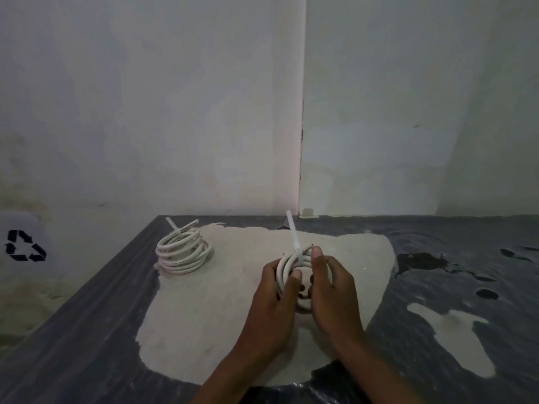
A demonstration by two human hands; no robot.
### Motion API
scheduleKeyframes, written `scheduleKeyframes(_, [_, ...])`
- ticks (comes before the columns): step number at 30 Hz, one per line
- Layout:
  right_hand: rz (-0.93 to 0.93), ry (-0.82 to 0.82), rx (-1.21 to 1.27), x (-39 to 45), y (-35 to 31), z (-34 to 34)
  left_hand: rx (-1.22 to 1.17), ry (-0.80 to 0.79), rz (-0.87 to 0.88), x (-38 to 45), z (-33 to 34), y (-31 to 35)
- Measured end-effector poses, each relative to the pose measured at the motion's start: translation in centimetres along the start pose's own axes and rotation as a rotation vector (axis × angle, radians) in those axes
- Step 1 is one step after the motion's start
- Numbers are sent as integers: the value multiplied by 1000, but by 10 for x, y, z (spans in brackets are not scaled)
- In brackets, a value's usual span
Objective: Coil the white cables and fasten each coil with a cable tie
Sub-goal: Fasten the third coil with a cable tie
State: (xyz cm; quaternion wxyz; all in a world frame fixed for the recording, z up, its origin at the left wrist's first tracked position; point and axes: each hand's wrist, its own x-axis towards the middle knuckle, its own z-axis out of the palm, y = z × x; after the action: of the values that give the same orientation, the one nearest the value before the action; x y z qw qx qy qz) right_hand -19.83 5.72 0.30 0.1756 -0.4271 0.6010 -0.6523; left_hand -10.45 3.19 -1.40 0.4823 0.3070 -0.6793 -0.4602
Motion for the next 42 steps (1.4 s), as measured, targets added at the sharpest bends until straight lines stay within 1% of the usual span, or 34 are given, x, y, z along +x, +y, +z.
scheduleKeyframes(2, [-109, 25, -77, -2, 1, 3, 63, -6, 66, 1, 1, 0])
scheduleKeyframes(4, [-180, 48, -141, -6, 3, 7, 111, -5, 89, 2, -1, -3])
scheduleKeyframes(7, [-203, 61, -162, -9, 6, 11, 111, 5, 45, 4, -6, -8])
scheduleKeyframes(9, [-175, 48, -135, -10, 2, 10, 96, 6, 64, 3, -8, -1])
scheduleKeyframes(12, [-18, -41, -50, -2, -3, 4, 140, -28, 120, 4, -12, 15])
scheduleKeyframes(15, [115, -127, -17, -1, -6, 0, 228, -39, 63, 5, -23, 19])
scheduleKeyframes(17, [134, -209, -16, -4, -10, 1, 243, -25, -4, 8, -33, 20])
scheduleKeyframes(19, [98, -346, -37, -5, -18, 2, 189, 38, -90, 14, -46, 24])
scheduleKeyframes(20, [62, -410, -86, -4, -23, 2, 146, 71, -139, 18, -52, 28])
scheduleKeyframes(22, [-37, -516, -241, -2, -36, 4, 75, 117, -208, 26, -65, 35])
scheduleKeyframes(24, [-156, -584, -367, 0, -45, 9, 68, 125, -215, 29, -77, 39])
scheduleKeyframes(25, [-223, -585, -405, 3, -47, 12, 57, 124, -212, 30, -82, 40])
scheduleKeyframes(27, [-313, -533, -413, 11, -51, 20, 0, 94, -199, 33, -91, 45])
scheduleKeyframes(29, [-310, -488, -341, 20, -54, 31, -34, 35, -171, 39, -102, 52])
scheduleKeyframes(30, [-289, -471, -300, 24, -54, 37, -15, 8, -143, 42, -109, 56])
scheduleKeyframes(31, [-270, -455, -261, 27, -54, 44, 36, -12, -96, 46, -117, 57])
scheduleKeyframes(33, [-224, -426, -198, 34, -47, 57, 266, -12, 40, 52, -135, 52])
scheduleKeyframes(34, [-194, -414, -177, 37, -42, 64, 390, 30, 100, 56, -145, 47])
scheduleKeyframes(36, [-130, -396, -162, 46, -32, 75, 538, 184, 132, 61, -166, 39])
scheduleKeyframes(38, [-100, -366, -163, 57, -26, 86, 664, 312, 98, 68, -186, 24])
scheduleKeyframes(40, [-101, -348, -177, 65, -26, 98, 733, 324, -40, 73, -198, 3])
scheduleKeyframes(42, [-142, -364, -169, 69, -30, 114, 656, 293, -140, 75, -203, -17])
